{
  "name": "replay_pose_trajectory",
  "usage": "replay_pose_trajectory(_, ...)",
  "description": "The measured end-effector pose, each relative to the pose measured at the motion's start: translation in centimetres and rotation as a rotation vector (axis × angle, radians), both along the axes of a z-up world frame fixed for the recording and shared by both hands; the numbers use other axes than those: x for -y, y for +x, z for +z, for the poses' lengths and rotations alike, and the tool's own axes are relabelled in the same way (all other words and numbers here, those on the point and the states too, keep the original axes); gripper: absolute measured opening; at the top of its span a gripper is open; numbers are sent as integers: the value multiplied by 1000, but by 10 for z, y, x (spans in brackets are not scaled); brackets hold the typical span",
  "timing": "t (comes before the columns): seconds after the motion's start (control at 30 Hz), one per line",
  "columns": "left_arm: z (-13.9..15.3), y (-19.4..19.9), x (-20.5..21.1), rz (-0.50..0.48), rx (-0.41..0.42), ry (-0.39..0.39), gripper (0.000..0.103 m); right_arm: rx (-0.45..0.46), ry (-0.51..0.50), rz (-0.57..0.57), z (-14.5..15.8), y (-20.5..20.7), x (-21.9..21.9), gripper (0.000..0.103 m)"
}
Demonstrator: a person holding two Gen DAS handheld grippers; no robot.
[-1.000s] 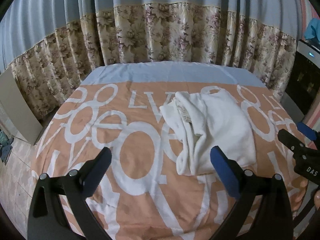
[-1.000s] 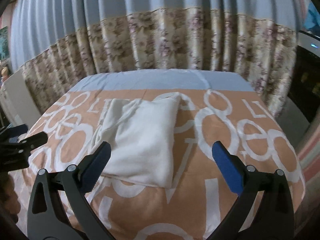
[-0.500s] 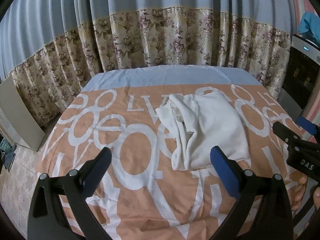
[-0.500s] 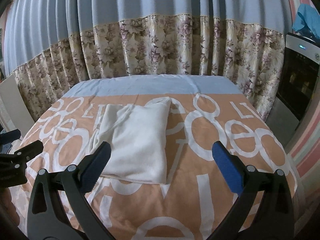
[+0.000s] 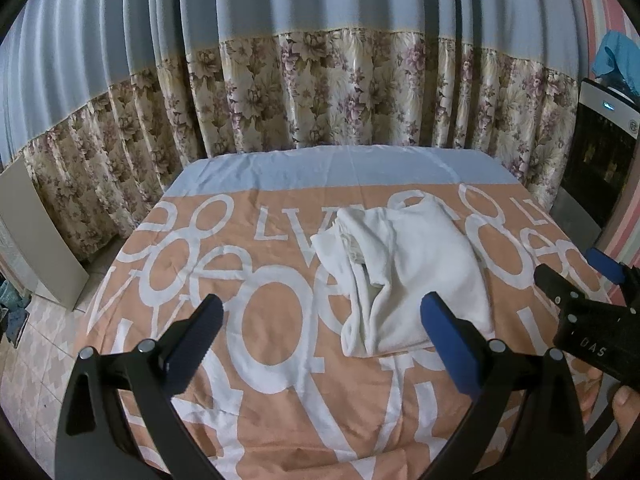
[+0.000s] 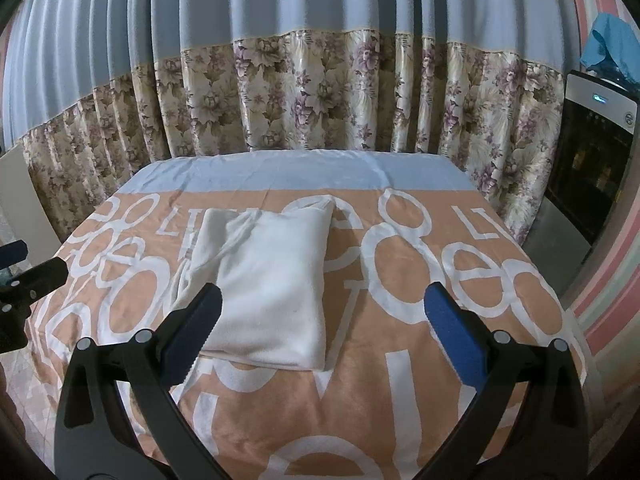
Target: Fold small clothes
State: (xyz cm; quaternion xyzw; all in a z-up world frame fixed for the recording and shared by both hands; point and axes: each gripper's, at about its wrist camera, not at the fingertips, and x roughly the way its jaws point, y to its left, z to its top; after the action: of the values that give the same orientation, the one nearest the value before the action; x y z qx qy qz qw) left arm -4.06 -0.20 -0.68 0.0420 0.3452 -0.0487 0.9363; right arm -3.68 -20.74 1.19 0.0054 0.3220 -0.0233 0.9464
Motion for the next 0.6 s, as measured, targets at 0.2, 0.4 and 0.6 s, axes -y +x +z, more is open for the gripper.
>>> replay_pose_trajectory(0.2, 0, 0, -4, 8, 5, 0, 99, 7, -8, -17, 2, -1, 1, 100)
replay_pose_trajectory(0.4, -1, 2, -4, 18, 4, -9, 99, 20, -18, -32, 6, -4, 1, 100)
replay_pose_trajectory(0.6, -1, 2, -2, 17, 5, -10, 99, 18, -16, -33, 6, -4, 0, 100)
